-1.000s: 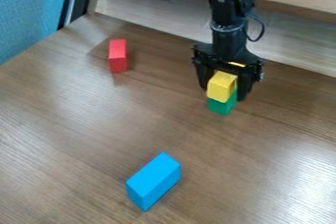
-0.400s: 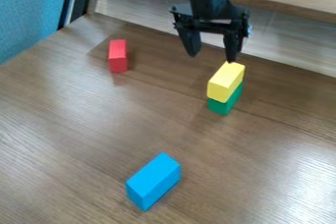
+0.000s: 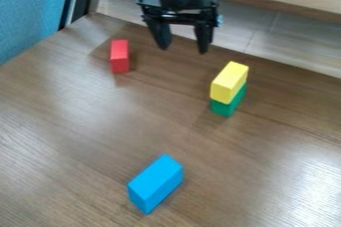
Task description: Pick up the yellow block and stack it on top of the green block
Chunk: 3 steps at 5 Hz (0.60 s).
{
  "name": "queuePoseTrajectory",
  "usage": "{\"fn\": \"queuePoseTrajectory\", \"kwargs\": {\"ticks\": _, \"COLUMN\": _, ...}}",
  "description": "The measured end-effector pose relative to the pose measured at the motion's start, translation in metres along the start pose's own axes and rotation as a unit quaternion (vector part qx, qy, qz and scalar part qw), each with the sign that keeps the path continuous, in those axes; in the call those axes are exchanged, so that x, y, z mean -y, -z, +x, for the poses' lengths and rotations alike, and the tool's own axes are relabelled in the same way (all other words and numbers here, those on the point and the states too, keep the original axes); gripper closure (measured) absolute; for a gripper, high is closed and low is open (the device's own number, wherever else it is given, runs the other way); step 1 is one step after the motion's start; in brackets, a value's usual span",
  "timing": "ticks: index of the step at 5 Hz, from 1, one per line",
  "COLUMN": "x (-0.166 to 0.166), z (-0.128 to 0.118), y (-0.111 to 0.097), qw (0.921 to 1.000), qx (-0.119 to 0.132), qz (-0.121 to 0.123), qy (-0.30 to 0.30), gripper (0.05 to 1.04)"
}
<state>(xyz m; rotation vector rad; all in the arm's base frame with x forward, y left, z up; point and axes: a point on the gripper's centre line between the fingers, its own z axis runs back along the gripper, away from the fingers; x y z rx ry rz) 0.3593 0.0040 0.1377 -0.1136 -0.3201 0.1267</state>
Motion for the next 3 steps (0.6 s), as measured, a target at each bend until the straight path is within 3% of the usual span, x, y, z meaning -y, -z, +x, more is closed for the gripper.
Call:
{"fn": "queuePoseTrajectory", "kwargs": {"ticks": 1, "x": -0.022, "z": -0.011, "y": 0.007, "qw": 0.9997, "qx": -0.011, "qz": 0.022, "qy": -0.007, "gripper": 0.082}}
{"fn": "queuePoseTrajectory", "kwargs": {"ticks": 2, "x": -0.051, "z": -0.011, "y": 0.007, "qw": 0.9988, "qx": -0.004, "qz": 0.042, "qy": -0.025, "gripper": 0.082}}
{"fn": "queuePoseTrajectory", "kwargs": {"ticks": 3, "x": -0.066, "z": -0.013, "y": 0.015, "qw": 0.9981, "qx": -0.014, "qz": 0.050, "qy": -0.032, "gripper": 0.082}}
